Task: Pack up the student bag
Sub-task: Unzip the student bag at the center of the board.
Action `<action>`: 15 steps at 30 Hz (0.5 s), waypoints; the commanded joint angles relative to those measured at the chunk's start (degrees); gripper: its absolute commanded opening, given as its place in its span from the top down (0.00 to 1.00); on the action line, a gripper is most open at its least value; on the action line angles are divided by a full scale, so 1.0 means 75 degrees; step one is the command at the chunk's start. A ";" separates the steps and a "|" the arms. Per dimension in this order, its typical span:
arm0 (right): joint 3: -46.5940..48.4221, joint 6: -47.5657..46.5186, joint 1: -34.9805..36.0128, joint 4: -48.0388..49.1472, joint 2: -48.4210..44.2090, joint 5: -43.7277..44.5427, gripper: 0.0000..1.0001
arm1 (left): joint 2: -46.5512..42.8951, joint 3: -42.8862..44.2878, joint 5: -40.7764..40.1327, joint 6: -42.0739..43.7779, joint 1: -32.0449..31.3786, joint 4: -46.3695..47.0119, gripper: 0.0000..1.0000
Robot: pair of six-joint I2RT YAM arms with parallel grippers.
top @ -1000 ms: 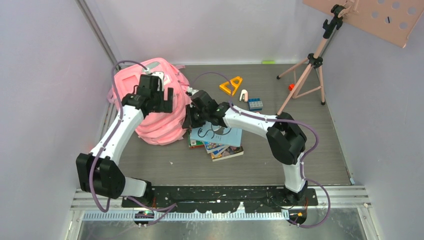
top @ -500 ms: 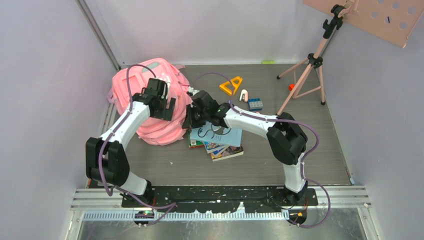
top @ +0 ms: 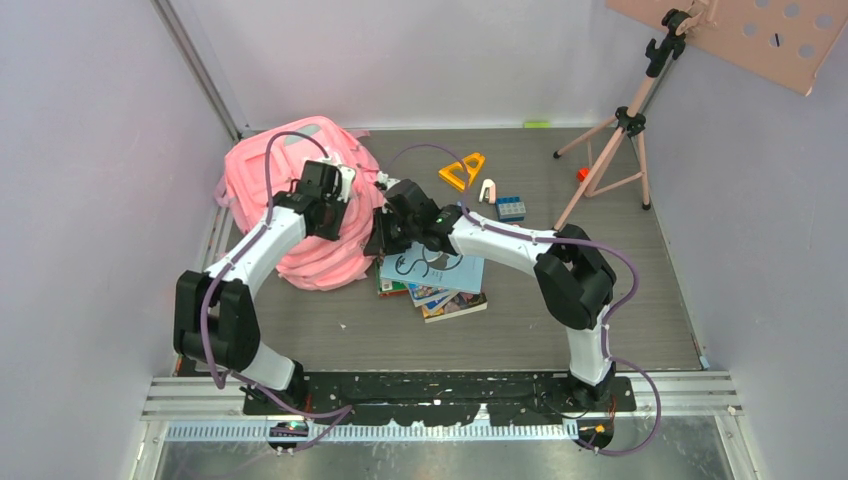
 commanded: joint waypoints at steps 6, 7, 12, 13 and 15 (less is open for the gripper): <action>0.0093 0.0001 -0.0030 0.0259 -0.0669 0.0004 1.00 | -0.0086 0.0148 0.1271 -0.0027 -0.0070 0.0966 1.00; 0.0111 0.0006 -0.0013 0.0251 -0.0637 -0.0004 1.00 | -0.0123 0.0168 0.1313 -0.0099 -0.0070 0.0965 1.00; 0.0328 -0.0022 0.0278 0.0255 -0.0483 0.0030 0.99 | -0.0295 0.0358 0.1271 -0.0669 -0.0070 0.0858 1.00; 0.0375 -0.0029 0.0336 0.0255 -0.0447 0.0032 0.99 | -0.0303 0.0422 0.1247 -0.0756 -0.0070 0.0812 1.00; 0.0550 -0.0022 0.0504 0.0250 -0.0331 0.0034 1.00 | -0.0290 0.0585 0.1224 -0.0870 -0.0074 0.0672 1.00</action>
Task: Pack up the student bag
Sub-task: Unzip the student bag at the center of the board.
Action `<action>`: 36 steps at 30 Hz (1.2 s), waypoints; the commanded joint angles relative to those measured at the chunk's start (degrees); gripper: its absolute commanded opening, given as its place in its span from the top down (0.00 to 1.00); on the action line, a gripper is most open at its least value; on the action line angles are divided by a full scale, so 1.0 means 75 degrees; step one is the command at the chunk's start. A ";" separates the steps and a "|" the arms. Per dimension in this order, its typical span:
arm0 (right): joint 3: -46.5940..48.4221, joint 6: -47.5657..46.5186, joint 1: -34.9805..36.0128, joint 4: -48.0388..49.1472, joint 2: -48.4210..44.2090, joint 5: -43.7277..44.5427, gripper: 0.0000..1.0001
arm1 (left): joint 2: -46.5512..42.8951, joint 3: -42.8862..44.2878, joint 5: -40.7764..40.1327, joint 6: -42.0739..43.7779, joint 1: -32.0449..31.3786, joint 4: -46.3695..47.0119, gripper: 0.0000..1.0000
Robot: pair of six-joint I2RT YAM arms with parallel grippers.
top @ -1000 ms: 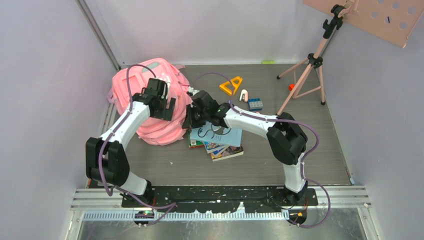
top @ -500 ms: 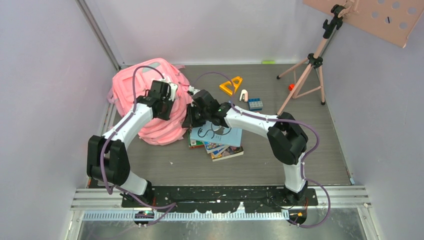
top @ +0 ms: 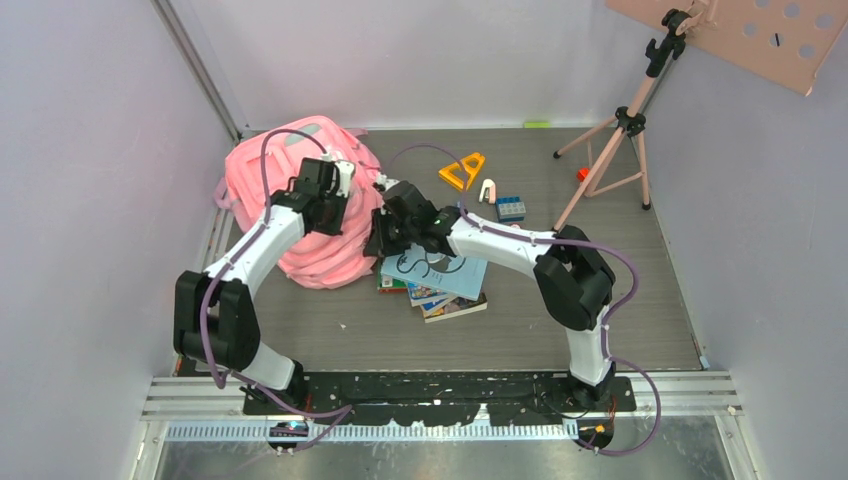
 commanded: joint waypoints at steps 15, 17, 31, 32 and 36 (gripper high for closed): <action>0.0506 -0.0175 0.1270 0.0939 -0.0349 0.0860 1.00 | -0.0556 0.0831 0.0312 -0.1352 0.0081 -0.0018 1.00; 0.0154 -0.0534 0.1246 0.0902 -0.0674 0.1182 1.00 | -0.0664 0.0777 0.0082 -0.1421 0.0163 -0.0039 1.00; 0.0391 -0.1908 0.0265 -0.0757 -0.0858 0.1700 0.60 | -0.0957 0.1369 0.0208 -0.1768 0.0381 -0.0432 1.00; 0.0507 -0.1994 0.0240 -0.0826 -0.0796 0.1674 0.59 | -0.0977 0.1404 0.0208 -0.1799 0.0401 -0.0434 1.00; 0.0708 -0.2238 0.0215 -0.1063 -0.0505 0.1526 0.53 | -0.1028 0.1533 0.0516 -0.1880 0.0510 -0.0485 1.00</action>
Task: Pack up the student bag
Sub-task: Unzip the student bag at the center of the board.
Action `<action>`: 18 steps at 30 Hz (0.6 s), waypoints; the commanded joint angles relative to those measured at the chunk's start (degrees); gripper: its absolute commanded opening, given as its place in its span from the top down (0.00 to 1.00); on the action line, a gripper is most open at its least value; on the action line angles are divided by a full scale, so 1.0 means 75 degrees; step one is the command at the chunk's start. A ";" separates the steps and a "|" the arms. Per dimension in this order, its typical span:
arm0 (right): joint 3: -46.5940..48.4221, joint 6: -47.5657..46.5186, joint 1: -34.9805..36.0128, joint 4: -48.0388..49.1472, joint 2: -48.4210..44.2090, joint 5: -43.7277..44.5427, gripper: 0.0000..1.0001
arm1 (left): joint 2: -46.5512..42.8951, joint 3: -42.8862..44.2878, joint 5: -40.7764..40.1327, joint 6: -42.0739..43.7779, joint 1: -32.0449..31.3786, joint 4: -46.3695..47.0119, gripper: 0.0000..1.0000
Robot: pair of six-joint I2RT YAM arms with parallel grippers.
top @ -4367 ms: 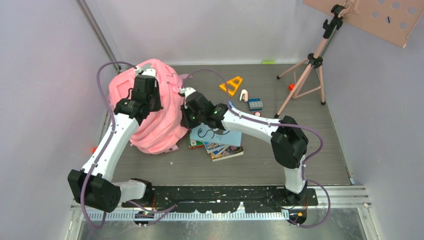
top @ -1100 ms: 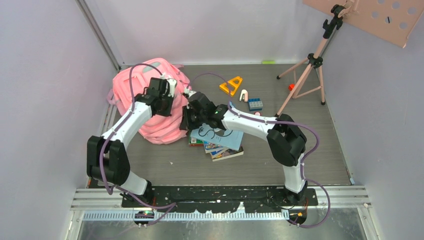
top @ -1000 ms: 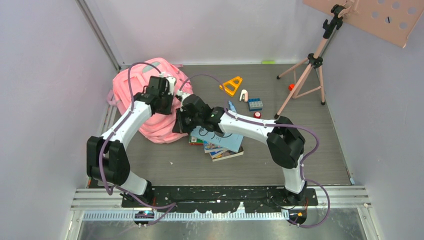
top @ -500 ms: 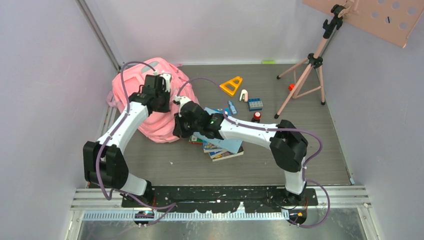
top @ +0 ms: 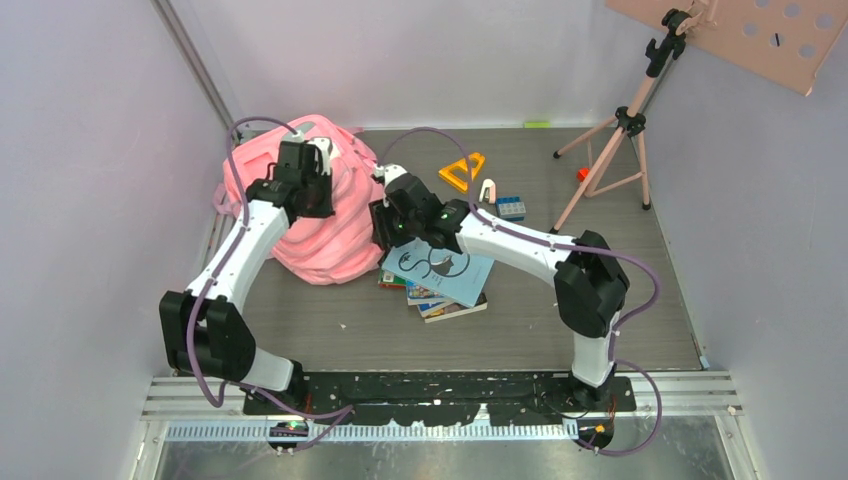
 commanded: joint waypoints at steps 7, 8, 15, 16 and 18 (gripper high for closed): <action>0.0678 -0.0585 0.0167 -0.0272 0.0438 -0.0467 0.48 | -0.0577 0.0680 0.0555 -0.0562 0.0186 0.0083 1.00; 0.0734 -0.0610 0.0217 -0.0283 0.0494 -0.0458 0.47 | -0.0591 0.0694 0.0568 -0.0578 0.0195 0.0084 1.00; 0.1031 -0.0656 0.0364 -0.0314 0.0896 0.0048 0.49 | -0.0577 0.0786 0.0721 -0.0683 0.0224 0.0057 1.00; 0.1071 -0.0663 0.0386 -0.0346 0.0963 0.0134 0.52 | -0.0574 0.0796 0.0745 -0.0703 0.0231 0.0057 1.00; 0.1156 -0.0703 0.0428 -0.0412 0.1056 0.0430 0.57 | -0.0596 0.0803 0.0779 -0.0742 0.0233 0.0067 1.00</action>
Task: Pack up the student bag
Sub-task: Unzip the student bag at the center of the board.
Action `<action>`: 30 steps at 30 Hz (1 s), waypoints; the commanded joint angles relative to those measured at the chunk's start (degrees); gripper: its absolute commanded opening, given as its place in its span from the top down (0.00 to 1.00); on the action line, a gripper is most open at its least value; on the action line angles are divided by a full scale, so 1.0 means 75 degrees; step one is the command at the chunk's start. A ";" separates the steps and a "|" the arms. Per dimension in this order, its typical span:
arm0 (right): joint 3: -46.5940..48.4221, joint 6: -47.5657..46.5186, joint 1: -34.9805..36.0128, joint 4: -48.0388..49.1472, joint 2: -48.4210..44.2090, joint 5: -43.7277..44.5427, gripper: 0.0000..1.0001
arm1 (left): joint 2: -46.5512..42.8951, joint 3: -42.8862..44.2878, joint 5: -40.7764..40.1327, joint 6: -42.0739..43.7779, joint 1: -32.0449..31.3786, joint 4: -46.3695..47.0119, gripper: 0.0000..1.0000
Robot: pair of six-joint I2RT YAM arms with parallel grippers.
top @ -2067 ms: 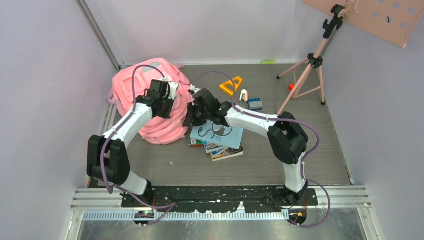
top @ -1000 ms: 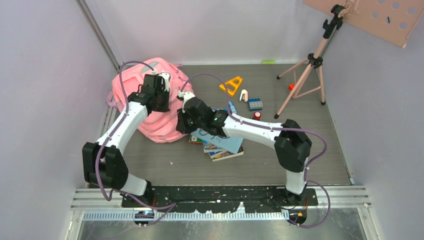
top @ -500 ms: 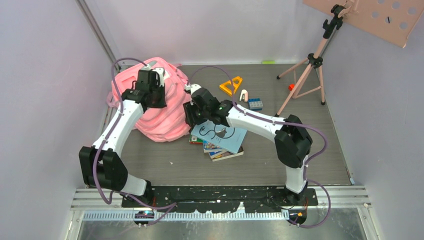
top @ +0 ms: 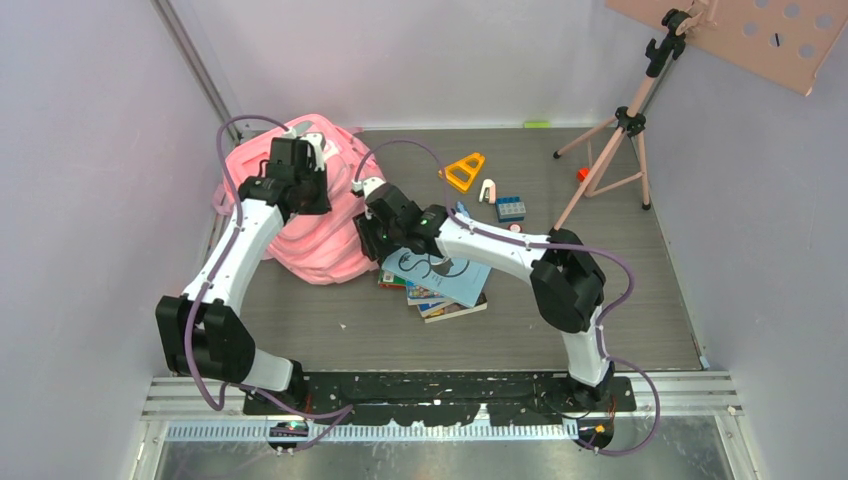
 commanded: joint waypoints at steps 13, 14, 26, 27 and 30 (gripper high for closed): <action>0.0514 -0.0278 0.0125 0.0118 0.0502 0.1108 0.61 | -0.0505 0.0542 0.0620 -0.0640 0.0065 0.0342 1.00; 0.0521 -0.0292 0.0125 0.0123 0.0529 0.1074 0.60 | -0.0506 0.0547 0.0634 -0.0647 0.0056 0.0354 1.00; 0.0337 -0.0215 0.0528 0.0282 0.0243 0.1174 1.00 | -0.0425 0.0476 0.0716 -0.0993 0.0098 0.0563 1.00; 0.0325 -0.0183 0.0584 0.0287 0.0216 0.1175 1.00 | -0.0414 0.0461 0.0709 -0.1046 0.0110 0.0593 1.00; 0.0319 -0.0107 0.0944 0.0312 0.0142 0.1169 1.00 | -0.0339 0.0447 0.0720 -0.1204 0.0166 0.0684 1.00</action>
